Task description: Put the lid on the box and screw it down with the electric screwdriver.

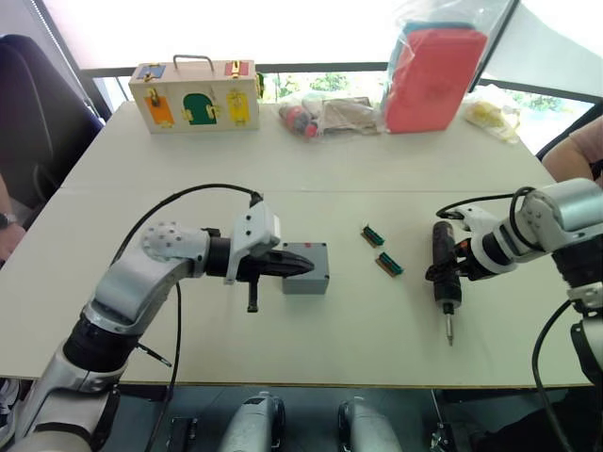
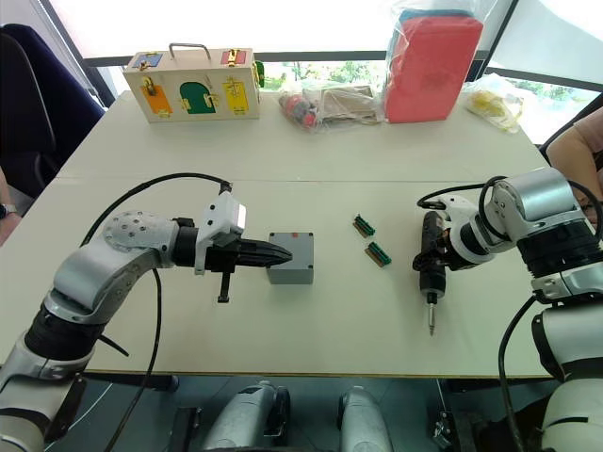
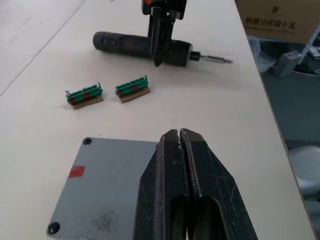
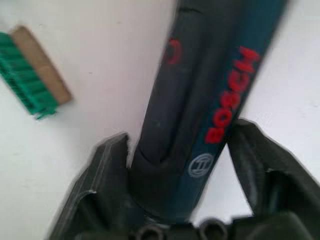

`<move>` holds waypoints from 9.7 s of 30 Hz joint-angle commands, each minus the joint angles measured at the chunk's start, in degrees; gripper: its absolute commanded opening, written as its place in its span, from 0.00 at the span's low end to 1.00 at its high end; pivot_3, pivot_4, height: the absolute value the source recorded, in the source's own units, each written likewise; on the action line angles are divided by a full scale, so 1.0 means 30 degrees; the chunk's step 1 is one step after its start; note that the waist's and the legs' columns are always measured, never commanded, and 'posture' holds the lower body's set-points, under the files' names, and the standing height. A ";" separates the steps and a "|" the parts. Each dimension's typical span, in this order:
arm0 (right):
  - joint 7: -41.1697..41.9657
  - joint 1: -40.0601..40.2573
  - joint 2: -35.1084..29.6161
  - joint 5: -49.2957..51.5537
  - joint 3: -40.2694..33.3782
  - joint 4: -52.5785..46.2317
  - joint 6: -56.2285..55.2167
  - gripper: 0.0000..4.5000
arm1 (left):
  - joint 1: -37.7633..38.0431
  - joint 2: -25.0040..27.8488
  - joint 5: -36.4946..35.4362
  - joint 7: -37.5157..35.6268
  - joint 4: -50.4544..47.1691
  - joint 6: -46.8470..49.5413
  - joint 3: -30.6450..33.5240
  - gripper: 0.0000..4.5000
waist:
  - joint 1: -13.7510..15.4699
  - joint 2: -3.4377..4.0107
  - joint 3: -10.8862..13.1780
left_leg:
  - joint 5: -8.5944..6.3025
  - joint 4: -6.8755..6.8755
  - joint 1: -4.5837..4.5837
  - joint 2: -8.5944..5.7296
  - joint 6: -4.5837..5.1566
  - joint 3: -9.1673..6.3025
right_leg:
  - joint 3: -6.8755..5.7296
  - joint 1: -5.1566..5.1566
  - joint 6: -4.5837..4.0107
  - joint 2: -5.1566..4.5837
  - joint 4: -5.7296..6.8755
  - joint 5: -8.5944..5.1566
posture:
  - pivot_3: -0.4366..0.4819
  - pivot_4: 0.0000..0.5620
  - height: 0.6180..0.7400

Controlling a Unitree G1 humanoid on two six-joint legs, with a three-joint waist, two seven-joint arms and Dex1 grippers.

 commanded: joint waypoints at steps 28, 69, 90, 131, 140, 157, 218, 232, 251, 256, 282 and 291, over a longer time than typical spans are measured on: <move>-0.0996 0.2448 1.1558 0.1331 -1.3761 -1.0687 -1.3294 0.43 | -0.0979 0.0376 -0.0946 -0.0280 0.3782 0.1008 0.1703 0.00 | -0.0065 0.0044 0.0003 | 0.0079 -0.0038 -0.0021 0.0009 -0.0134 0.0008 | 0.0034 -0.0054 0.0003 0.0037 0.0039 -0.0001 | 0.48 0.27 1.00; 0.0925 0.8498 1.3174 -0.4864 -0.7480 -1.0027 -2.2629 0.43 | -0.0401 -0.1590 0.3719 -0.0204 0.4511 -0.1368 -0.2406 0.00 | -0.0074 0.0040 -0.0016 | 0.0097 -0.0038 0.0028 0.0008 -0.0164 0.0002 | 0.0039 -0.0017 0.0002 0.0050 0.0042 -0.0002 | 0.48 0.27 1.00; 0.0296 0.9493 1.3129 -0.5231 -0.7622 -0.9297 -2.3485 0.43 | 0.0104 -0.1618 0.3819 0.0126 0.4597 -0.1143 -0.2236 0.00 | 0.0032 0.0029 -0.0087 | 0.0007 -0.0066 0.0311 0.0009 -0.0019 -0.0005 | 0.0042 0.0259 -0.0012 0.0046 0.0010 -0.0020 | 0.48 0.27 1.00; 0.0084 1.2430 1.3301 -0.7986 -0.4372 -0.8403 -2.4950 0.43 | 0.0449 -0.1680 0.4043 0.0308 0.5025 -0.1401 -0.2203 0.00 | -0.0016 -0.0014 -0.0586 | -0.0086 -0.0155 0.0637 0.0000 0.0008 -0.0024 | 0.0009 0.0478 -0.0192 -0.0116 -0.0092 -0.0147 | 0.48 0.27 1.00; -0.0052 1.2294 1.3599 -0.7858 -0.4562 -0.8116 -2.4923 0.43 | 0.0463 -0.1672 0.4105 0.0246 0.5076 -0.1439 -0.2237 0.00 | -0.0019 -0.0027 -0.0663 | -0.0108 -0.0199 0.0645 0.0000 0.0004 -0.0034 | 0.0009 0.0477 -0.0231 -0.0140 -0.0128 -0.0170 | 0.48 0.27 1.00; -0.0098 1.1758 1.3333 -0.7359 -0.5291 -0.9203 -2.4424 0.43 | 0.0593 -0.1909 0.4149 0.0288 0.5017 -0.1437 -0.2399 0.00 | -0.0048 -0.0036 -0.0681 | -0.0102 -0.0366 0.0672 -0.0005 -0.0011 -0.0034 | 0.0015 0.0478 -0.0243 -0.0168 -0.0251 -0.0174 | 0.48 0.27 1.00; -0.1468 0.2055 0.0916 0.2231 -0.9803 -0.2468 -0.3590 0.98 | 0.1408 0.1280 -0.1559 0.2891 -0.0040 0.2824 0.3108 0.00 | -0.0363 0.0198 0.0060 | -0.0040 -0.0231 0.0235 -0.0057 0.0075 0.0031 | -0.0093 0.0216 -0.0029 -0.0173 -0.0274 -0.0040 | 0.48 0.27 1.00; 0.5830 0.9186 0.2711 0.0438 -0.6653 -1.5150 -1.3731 0.98 | 0.1778 0.1898 0.1404 0.4374 0.2328 0.2532 0.1412 0.00 | -0.0303 0.0173 0.0062 | -0.0042 -0.0150 0.0241 -0.0046 0.0074 0.0021 | -0.0091 0.0241 0.0019 -0.0126 -0.0212 -0.0023 | 0.48 0.27 1.00; 0.6199 1.1048 0.4764 -0.3438 -0.2143 -1.5704 -1.4877 0.98 | -0.0576 -0.1999 0.4110 0.3044 0.6831 -0.0923 -0.1813 0.00 | 0.0051 0.0152 0.0063 | -0.0035 -0.0126 0.0234 -0.0054 0.0043 0.0002 | -0.0090 0.0231 0.0005 -0.0211 -0.0204 -0.0022 | 0.48 0.27 1.00; 0.5821 1.1048 0.5622 -0.2693 -0.2534 -1.6310 -1.3708 0.98 | -0.2019 -0.3054 0.5124 0.2931 0.9097 -0.2098 -0.2011 0.00 | 0.0073 0.0150 0.0062 | -0.0040 -0.0122 0.0234 -0.0062 0.0054 0.0003 | -0.0105 0.0236 0.0007 -0.0209 -0.0204 -0.0021 | 0.48 0.27 1.00; 0.8895 0.9063 0.4984 -0.7118 -0.1069 -1.1548 -1.8444 0.98 | 0.1526 -0.1531 0.5006 0.3037 0.4046 0.0196 -0.1296 0.00 | 0.0065 0.0128 0.0053 | -0.0037 -0.0105 0.0235 -0.0069 0.0054 0.0003 | -0.0110 0.0245 0.0009 -0.0149 -0.0185 -0.0020 | 0.48 0.27 1.00; 0.8477 0.9865 0.5318 -0.6974 -0.1443 -1.3149 -1.7238 0.98 | 0.0144 -0.2351 0.5707 0.3189 0.6246 -0.0927 -0.1336 0.00 | 0.0048 0.0127 0.0052 | -0.0037 -0.0087 0.0237 -0.0068 0.0057 0.0003 | -0.0110 0.0238 0.0011 -0.0135 -0.0153 -0.0021 | 0.48 0.27 1.00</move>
